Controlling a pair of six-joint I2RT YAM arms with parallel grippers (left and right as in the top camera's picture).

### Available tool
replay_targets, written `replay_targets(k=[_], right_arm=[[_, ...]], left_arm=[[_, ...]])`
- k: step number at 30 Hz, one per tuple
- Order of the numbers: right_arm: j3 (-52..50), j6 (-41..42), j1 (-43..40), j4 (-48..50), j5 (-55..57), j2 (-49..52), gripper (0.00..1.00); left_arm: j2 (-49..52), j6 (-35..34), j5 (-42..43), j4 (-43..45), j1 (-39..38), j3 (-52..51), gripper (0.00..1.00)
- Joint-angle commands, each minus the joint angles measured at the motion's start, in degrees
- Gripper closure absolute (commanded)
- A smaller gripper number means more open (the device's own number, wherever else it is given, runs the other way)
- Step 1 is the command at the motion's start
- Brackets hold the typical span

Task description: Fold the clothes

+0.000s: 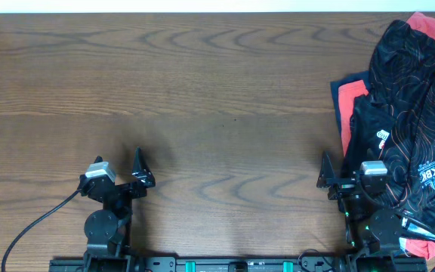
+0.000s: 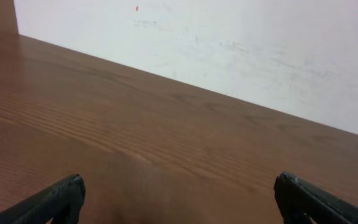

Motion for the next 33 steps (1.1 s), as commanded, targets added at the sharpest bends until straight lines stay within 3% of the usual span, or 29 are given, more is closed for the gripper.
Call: replay_targets(k=[1, 15, 21, 27, 33], right_arm=[[-0.07, -0.66, -0.02, -0.24, -0.39, -0.22, 0.01], [0.55, 0.85, -0.02, -0.42, -1.03, 0.15, 0.01], [7.82, 0.83, -0.02, -7.32, 1.95, 4.66, 0.01], [20.41, 0.85, -0.07, -16.13, 2.84, 19.3, 0.01], [34.45, 0.83, -0.13, -29.62, 4.72, 40.61, 0.01]], left_arm=[[-0.35, 0.9, -1.75, -0.92, -0.13, -1.73, 0.02], [-0.33, -0.79, 0.37, -0.92, -0.13, -0.57, 0.02], [2.93, -0.79, 5.01, -3.67, -0.13, 4.81, 0.02], [14.95, -0.76, 5.84, -12.96, -0.13, 16.59, 0.02], [31.45, -0.72, 5.84, -25.14, -0.13, 30.49, 0.02]])
